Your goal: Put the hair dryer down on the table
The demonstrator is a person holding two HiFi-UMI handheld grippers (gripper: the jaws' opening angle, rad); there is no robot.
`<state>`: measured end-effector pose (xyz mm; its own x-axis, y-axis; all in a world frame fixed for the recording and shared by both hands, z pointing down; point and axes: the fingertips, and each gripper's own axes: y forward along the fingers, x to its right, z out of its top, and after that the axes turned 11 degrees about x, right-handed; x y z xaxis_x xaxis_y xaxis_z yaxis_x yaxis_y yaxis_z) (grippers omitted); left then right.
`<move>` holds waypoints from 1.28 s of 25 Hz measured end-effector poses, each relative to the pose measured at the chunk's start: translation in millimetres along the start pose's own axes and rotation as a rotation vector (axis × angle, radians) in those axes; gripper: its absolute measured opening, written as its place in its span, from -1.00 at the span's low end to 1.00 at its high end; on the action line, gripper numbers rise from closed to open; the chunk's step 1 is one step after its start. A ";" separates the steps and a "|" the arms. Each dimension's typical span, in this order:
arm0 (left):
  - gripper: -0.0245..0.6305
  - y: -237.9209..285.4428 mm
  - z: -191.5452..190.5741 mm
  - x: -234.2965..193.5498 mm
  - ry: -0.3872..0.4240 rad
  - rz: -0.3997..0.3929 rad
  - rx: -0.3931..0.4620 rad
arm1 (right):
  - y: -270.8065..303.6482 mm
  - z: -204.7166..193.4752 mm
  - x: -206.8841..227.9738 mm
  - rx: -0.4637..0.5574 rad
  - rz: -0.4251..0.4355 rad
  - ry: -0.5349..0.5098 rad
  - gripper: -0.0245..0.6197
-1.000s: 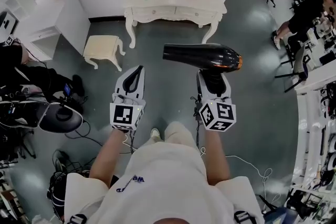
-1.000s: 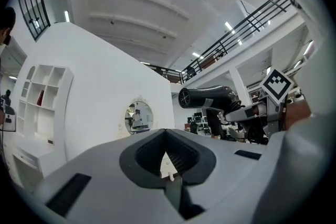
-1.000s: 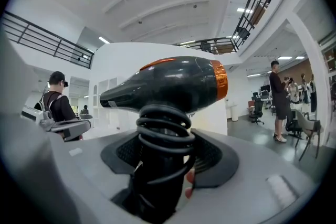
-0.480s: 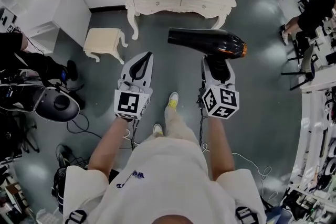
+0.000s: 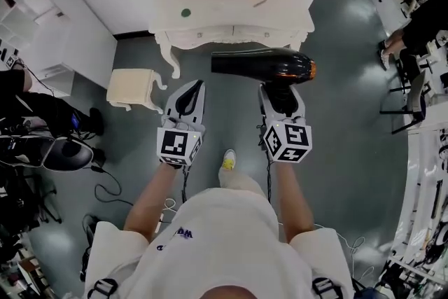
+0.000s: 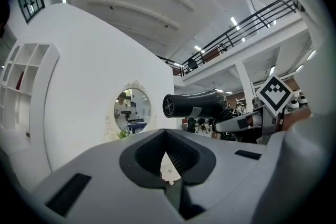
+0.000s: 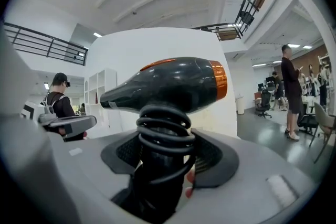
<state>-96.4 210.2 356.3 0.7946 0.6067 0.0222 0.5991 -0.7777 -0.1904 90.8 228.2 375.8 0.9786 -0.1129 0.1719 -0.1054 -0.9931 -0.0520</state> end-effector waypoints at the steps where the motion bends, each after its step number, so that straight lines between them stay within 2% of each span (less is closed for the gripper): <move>1: -0.90 14.5 0.5 0.1 0.008 -0.006 0.005 | 10.9 1.9 7.6 -0.001 0.000 -0.010 -0.06; 3: -0.90 37.9 2.2 -0.7 0.023 -0.010 0.012 | 28.3 0.9 22.8 -0.002 -0.006 -0.005 -0.06; 9: -0.90 80.6 -3.6 -15.8 0.049 0.037 -0.003 | 66.9 -8.2 52.2 0.014 0.003 0.098 -0.06; 17: -0.90 116.6 -17.3 -39.1 0.083 0.077 -0.025 | 115.8 -13.8 65.1 -0.007 0.045 0.106 -0.06; 22: -0.90 136.5 -30.8 -59.9 0.058 0.099 -0.021 | 142.2 -22.5 71.0 -0.021 0.049 0.093 -0.06; 27: -0.90 183.6 -45.6 -78.7 0.051 0.084 -0.003 | 179.0 -27.3 88.5 -0.021 0.036 0.090 -0.06; 32: -0.90 236.5 -52.7 -116.6 0.114 0.093 -0.005 | 228.1 -33.7 106.2 -0.057 0.029 0.091 -0.06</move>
<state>-42.2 -53.1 360.4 0.8526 0.5097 0.1157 0.5226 -0.8308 -0.1915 164.7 -11.4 415.4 0.9552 -0.1412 0.2601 -0.1455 -0.9894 -0.0030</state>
